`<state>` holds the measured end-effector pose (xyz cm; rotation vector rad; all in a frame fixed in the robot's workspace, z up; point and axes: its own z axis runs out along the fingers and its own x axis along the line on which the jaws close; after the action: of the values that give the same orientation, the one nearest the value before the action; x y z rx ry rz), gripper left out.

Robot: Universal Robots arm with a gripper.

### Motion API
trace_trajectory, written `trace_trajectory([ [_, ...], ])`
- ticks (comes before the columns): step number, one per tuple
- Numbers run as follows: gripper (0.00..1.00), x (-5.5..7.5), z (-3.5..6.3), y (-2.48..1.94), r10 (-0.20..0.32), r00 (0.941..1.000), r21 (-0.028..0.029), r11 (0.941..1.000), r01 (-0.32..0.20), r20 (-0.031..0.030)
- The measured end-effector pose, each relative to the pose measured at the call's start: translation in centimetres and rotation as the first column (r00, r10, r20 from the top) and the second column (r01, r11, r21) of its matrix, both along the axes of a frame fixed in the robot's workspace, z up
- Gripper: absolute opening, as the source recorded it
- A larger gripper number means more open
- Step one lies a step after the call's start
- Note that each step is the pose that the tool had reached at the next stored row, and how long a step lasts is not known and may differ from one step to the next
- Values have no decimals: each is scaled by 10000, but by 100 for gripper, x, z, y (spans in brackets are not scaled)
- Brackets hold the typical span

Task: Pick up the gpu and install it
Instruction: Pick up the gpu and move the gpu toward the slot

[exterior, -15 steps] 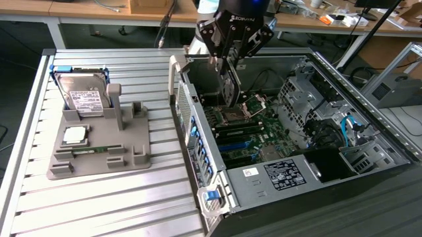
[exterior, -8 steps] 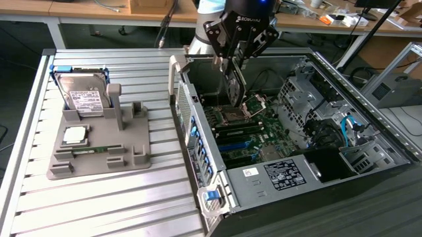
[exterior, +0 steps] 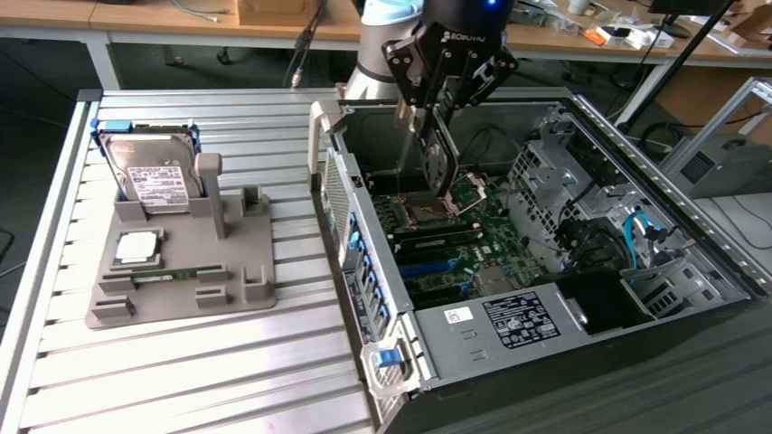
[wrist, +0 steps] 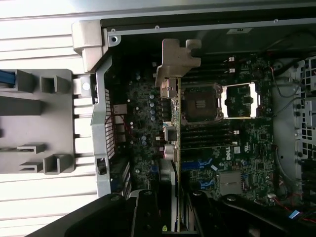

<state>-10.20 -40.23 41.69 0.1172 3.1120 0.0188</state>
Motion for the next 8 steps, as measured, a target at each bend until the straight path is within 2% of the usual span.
trace_trajectory([
  [8,27,98,-20,-1,0,10000,-9,10000,0,0],
])
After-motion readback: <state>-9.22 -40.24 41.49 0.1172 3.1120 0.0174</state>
